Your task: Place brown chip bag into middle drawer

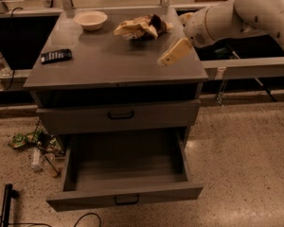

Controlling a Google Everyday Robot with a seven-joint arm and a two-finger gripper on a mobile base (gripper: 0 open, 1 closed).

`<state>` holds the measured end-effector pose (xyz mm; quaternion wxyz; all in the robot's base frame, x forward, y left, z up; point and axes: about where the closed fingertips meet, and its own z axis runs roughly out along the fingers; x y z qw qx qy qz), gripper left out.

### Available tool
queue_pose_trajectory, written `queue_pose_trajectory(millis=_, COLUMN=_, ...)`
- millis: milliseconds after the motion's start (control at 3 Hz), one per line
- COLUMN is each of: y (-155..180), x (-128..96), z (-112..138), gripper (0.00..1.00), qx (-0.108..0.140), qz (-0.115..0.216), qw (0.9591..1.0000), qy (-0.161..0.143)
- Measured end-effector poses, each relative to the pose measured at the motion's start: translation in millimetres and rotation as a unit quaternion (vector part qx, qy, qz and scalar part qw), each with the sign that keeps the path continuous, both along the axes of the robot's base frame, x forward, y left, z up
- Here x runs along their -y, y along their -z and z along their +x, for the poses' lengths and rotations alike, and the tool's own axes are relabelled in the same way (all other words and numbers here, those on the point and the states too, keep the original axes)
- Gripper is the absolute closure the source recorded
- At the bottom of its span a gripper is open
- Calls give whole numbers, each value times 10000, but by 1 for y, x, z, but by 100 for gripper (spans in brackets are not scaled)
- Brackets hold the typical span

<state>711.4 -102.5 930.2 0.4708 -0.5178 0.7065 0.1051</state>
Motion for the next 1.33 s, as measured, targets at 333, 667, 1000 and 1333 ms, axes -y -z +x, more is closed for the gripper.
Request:
queue_pose_trajectory(millis=333, y=0, x=1, z=-4, gripper=0, qx=-25, qz=-35, qw=10000, qy=13)
queue_pose_trajectory(millis=667, y=11, x=-5, z=3, gripper=0, qx=9, qz=26, qw=10000, qy=6)
queue_pose_trajectory(millis=1000, y=25, x=-25, z=52, gripper=0, qx=574, qz=-156, qw=9978, qy=-292)
queue_pose_trajectory(millis=1333, y=20, x=-28, z=92, gripper=0, qx=1190, qz=-430, qw=9910, qy=-427)
